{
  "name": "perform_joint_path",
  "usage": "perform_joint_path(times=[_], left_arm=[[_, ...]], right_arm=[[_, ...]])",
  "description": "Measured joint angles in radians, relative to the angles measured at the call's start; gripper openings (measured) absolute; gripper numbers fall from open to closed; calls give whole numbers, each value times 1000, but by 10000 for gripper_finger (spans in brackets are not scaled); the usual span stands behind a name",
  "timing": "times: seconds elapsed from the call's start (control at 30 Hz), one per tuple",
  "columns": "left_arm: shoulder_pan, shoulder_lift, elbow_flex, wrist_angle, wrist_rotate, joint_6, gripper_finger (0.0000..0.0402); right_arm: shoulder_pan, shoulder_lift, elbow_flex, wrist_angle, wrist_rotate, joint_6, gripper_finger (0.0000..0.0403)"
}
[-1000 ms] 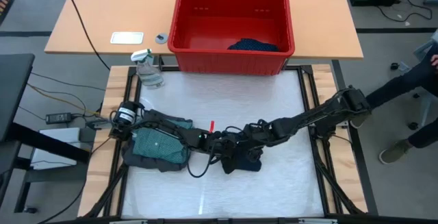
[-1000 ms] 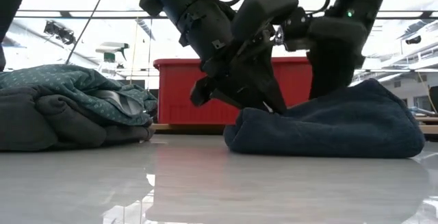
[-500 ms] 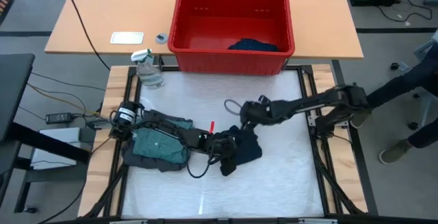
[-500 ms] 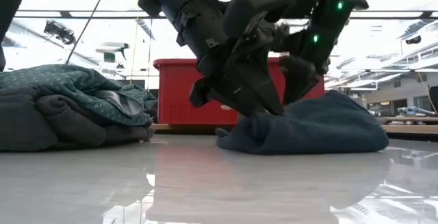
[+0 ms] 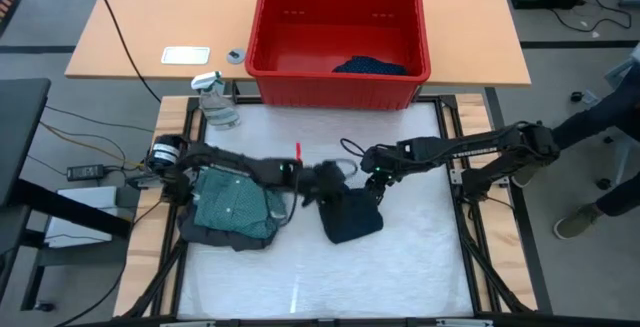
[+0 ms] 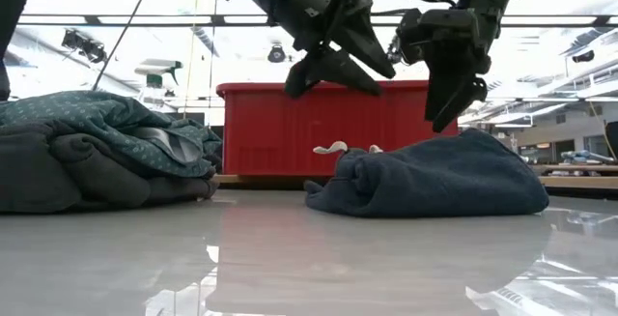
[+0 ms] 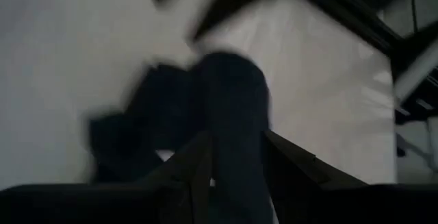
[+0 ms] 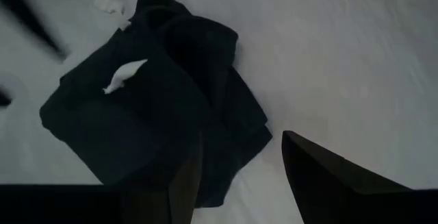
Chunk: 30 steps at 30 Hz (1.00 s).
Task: Fold Laundry from Bin
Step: Fold the dark blue short on the table
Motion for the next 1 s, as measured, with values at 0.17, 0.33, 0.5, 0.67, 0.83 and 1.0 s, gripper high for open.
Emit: perform_joint_path(times=[0.17, 0.33, 0.5, 0.67, 0.83, 1.0], left_arm=[[86, 53, 1, 41, 164, 137, 147], [159, 108, -2, 26, 289, 135, 187], [198, 126, -2, 22, 327, 170, 203], [202, 124, 0, 31, 392, 264, 203], [194, 166, 0, 25, 400, 324, 203], [196, 198, 0, 46, 401, 305, 201]], right_arm=[[-5, -6, 0, -5, -7, 20, 207], [-9, -8, 0, -44, -7, 59, 207], [-11, -8, 0, -52, -13, 66, 207], [-28, -8, 0, -54, -15, 71, 207], [-61, -8, 0, -54, -15, 71, 207], [-81, -8, 0, -48, -15, 85, 207]])
